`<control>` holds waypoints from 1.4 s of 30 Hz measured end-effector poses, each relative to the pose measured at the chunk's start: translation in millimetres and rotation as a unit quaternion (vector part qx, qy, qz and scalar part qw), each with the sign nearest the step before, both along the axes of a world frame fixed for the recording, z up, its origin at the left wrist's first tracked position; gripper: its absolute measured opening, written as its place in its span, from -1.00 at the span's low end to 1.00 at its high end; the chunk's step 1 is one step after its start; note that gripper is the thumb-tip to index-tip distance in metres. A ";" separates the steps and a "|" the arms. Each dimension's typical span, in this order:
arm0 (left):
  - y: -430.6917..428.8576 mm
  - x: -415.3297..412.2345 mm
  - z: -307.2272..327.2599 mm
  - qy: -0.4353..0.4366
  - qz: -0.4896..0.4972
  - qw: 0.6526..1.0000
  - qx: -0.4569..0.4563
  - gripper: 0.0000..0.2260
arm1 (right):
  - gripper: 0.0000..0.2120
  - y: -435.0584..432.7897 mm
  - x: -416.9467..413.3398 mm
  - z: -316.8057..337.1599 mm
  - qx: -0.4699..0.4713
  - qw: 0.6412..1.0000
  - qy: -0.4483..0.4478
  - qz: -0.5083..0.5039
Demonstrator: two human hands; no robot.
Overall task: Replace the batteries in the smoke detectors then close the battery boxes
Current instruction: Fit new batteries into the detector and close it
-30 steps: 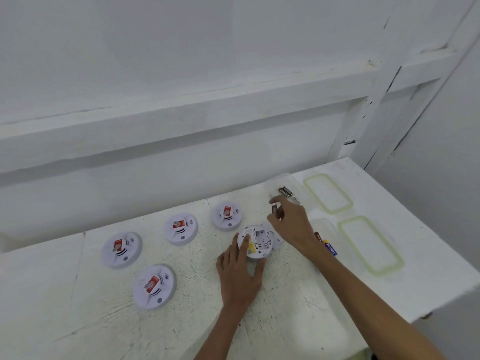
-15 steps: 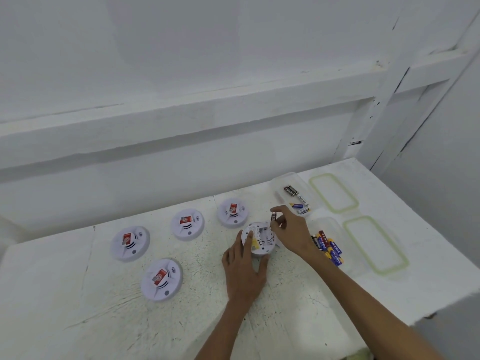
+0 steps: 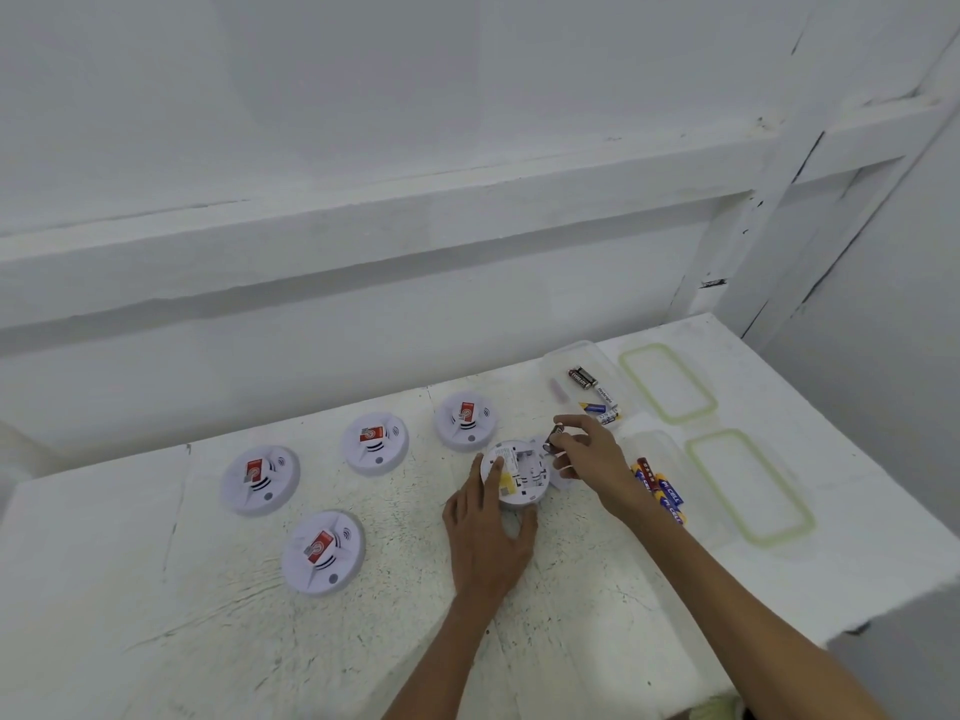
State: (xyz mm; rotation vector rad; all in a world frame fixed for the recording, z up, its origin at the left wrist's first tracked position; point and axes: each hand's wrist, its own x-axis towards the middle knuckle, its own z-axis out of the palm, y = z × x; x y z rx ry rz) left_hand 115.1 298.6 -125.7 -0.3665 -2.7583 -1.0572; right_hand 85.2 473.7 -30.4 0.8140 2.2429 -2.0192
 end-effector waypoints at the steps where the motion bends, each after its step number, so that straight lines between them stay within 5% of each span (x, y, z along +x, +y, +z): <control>1: -0.2 -0.1 -0.1 0.000 0.001 1.000 0.001 -0.32 | -0.77 0.0 0.2 -0.6 -0.001 1.000 0.000 0.001; 6: -0.9 -0.1 -1.3 0.004 -0.001 1.000 0.001 -0.32 | -0.75 -2.1 3.3 -2.0 0.108 0.993 0.023 0.042; 14: 0.4 0.1 -2.2 0.006 0.000 1.000 -0.007 -0.35 | -0.75 -9.6 2.0 -14.6 0.380 0.899 0.111 0.184; 32: -1.1 -0.3 -8.7 0.010 -0.010 1.000 -0.014 -0.34 | -0.68 -27.6 13.0 -23.4 0.556 0.783 0.069 0.269; 36: -0.7 -0.2 -7.1 0.005 -0.009 1.000 -0.014 -0.34 | -0.66 -24.4 14.6 -21.2 0.549 0.791 0.076 0.261; 42: -0.7 -0.3 -6.1 0.003 -0.006 1.000 -0.011 -0.35 | -0.73 -9.5 10.3 -13.2 0.415 0.884 0.098 0.191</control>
